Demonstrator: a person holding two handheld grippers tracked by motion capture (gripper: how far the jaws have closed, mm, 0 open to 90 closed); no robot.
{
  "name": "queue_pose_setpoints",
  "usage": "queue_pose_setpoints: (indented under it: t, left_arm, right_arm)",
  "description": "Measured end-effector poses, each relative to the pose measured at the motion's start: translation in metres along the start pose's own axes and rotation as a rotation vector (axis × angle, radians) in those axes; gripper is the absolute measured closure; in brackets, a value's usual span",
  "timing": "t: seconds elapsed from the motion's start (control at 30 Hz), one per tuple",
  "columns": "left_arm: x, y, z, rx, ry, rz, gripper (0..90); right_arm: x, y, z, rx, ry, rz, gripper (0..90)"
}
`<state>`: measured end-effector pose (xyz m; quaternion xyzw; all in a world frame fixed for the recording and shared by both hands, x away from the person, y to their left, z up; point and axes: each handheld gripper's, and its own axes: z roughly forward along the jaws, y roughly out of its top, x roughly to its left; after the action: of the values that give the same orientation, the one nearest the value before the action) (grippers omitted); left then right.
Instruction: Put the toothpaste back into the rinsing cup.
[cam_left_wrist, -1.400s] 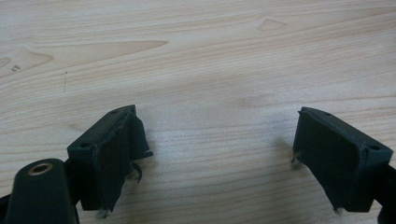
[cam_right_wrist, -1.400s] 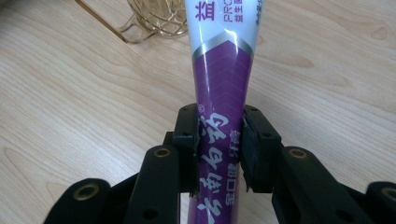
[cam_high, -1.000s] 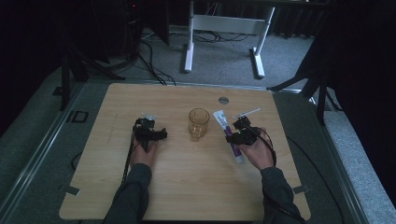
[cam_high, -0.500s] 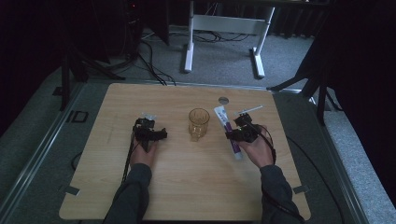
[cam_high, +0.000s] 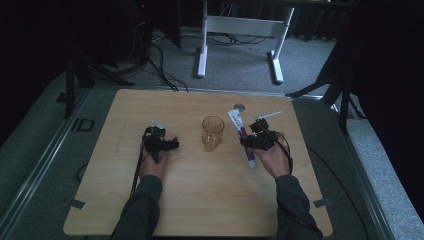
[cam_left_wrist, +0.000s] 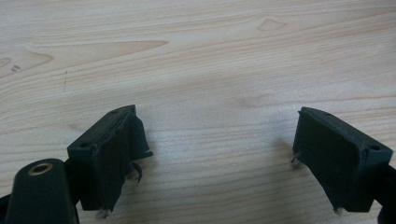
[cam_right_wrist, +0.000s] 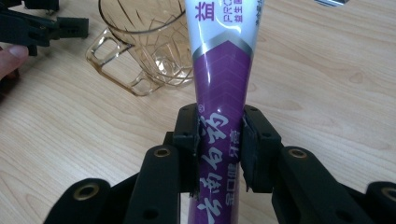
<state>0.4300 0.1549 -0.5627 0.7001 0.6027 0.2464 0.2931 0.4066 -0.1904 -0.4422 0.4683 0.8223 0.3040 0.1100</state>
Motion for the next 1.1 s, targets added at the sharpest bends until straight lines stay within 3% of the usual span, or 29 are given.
queue_pose_setpoints:
  t: [1.1]
  left_arm:
    - [0.000, 0.000, 0.000, 0.000, 0.000, 0.001, 14.4]
  right_arm:
    - [-0.003, 0.016, -0.004, -0.117, 0.000, 0.040, 70.8]
